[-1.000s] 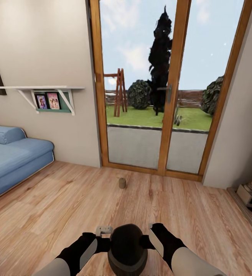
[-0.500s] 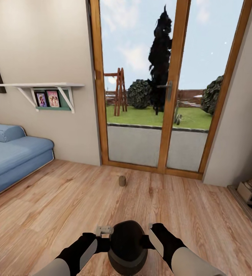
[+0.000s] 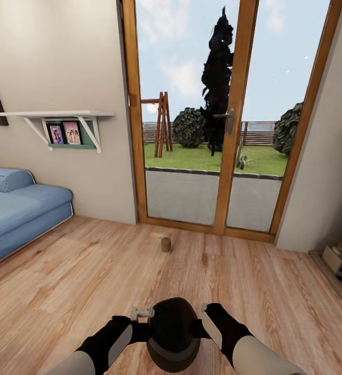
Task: Place each of the two pumpkins and all three candles from the living room inside a cabinet in the living room (use any cabinet), then make sure every cabinet is closed, and position the cauldron so it is next to a table in the living room.
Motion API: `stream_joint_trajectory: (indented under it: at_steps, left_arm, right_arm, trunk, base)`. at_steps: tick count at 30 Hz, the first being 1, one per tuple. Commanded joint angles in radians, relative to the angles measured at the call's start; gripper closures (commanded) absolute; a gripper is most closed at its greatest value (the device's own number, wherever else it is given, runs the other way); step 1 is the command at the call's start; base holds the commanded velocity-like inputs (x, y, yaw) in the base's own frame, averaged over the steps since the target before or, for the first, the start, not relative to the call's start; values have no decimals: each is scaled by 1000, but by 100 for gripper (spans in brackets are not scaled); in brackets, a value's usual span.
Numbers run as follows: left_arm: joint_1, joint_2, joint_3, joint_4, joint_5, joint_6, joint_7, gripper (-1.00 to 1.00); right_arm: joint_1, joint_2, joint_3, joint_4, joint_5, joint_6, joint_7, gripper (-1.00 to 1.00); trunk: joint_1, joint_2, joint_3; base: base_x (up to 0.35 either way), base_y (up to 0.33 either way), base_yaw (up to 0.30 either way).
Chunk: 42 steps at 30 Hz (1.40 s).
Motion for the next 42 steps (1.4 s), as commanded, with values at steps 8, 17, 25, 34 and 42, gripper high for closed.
stream_joint_trajectory:
  at_steps: [8,17,25,34,42]
  left_arm:
    - [-1,0,-11,-1,11,5,10,-100]
    - [-1,1,-11,0,11,5,10,-100]
    - [-1,1,-10,1,11,5,10,-100]
    - [-1,1,-10,1,11,5,10,-100]
    - [-1,1,-11,5,11,6,9,-100]
  right_arm:
    - [0,0,6,-1,-11,3,-9,-100]
    - [0,0,6,-1,-11,3,-9,-100]
    - [0,0,6,-1,-11,3,-9,-100]
    - [0,0,6,-1,-11,3,-9,-100]
    - [0,0,6,-1,-11,6,-7,-100]
  trunk:
    - [0,0,-1]
    - [0,0,-1]
    - [0,0,-1]
    - [0,0,-1]
    - [30,-56,-26]
  base:
    - [158,0,0]
    - [318,0,0]
    - [126,-18,0]
    - [11,-2,0]
    - [1,0,0]
